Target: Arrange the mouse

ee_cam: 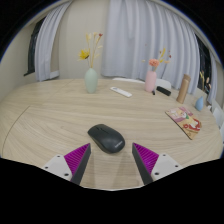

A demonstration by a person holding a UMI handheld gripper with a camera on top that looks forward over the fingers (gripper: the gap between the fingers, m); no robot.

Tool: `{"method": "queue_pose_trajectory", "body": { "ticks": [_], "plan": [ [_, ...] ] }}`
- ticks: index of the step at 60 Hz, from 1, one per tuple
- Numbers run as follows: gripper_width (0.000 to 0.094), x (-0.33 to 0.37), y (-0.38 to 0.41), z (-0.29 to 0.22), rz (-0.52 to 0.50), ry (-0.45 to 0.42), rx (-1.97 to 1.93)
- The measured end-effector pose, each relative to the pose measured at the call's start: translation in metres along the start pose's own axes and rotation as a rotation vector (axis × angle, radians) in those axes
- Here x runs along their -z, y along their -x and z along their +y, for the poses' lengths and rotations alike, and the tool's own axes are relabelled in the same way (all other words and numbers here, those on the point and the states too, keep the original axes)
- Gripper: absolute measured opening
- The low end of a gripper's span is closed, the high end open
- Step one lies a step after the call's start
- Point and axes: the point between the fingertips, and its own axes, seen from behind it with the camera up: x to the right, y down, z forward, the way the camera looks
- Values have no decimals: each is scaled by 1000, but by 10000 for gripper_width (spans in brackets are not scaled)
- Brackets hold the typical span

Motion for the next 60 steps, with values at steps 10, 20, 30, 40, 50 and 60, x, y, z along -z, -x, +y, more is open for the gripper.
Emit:
{"method": "queue_pose_trajectory", "body": {
  "ticks": [10,20,30,40,50,60],
  "plan": [
    [857,-32,-1,-13,3,5,0],
    [856,-55,-6,-27,12,12,-11],
    [857,-68,-13,-34,28,27,-42],
    [617,-73,-5,-33,6,42,-75],
    [462,-71,-3,-35,40,46,-4],
    [408,-71,-2,-33,27,74,-50]
  ]
}}
